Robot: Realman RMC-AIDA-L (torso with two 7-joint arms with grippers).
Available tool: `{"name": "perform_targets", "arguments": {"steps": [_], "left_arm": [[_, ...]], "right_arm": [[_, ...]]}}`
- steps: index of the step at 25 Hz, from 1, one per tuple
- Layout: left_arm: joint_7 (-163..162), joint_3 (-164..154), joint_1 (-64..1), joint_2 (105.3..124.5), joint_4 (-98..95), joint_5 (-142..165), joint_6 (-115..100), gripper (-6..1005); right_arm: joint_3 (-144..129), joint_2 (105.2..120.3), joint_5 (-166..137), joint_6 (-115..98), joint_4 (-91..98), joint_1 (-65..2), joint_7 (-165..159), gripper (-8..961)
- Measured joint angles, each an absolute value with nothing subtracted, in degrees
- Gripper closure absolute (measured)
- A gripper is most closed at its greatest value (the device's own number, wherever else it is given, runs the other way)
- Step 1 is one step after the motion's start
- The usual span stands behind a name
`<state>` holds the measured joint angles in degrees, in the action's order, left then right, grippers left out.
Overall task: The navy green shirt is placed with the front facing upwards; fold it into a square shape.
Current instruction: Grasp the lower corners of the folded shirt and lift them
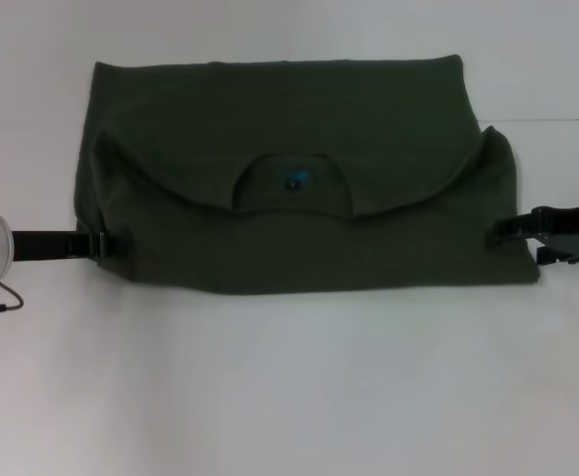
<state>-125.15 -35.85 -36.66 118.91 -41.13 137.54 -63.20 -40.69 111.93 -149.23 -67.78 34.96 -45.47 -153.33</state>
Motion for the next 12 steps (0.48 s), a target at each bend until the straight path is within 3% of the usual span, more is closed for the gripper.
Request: {"name": "perform_targets", "arguments": {"steps": [12], "left_arm": [[-125.2,-35.8,-36.8,118.82,-41.1,137.5,-63.1,974]], "right_arm": [[-40.7,112.45,-149.2,-66.0,32.6,-46.3,-152.5,71]]}}
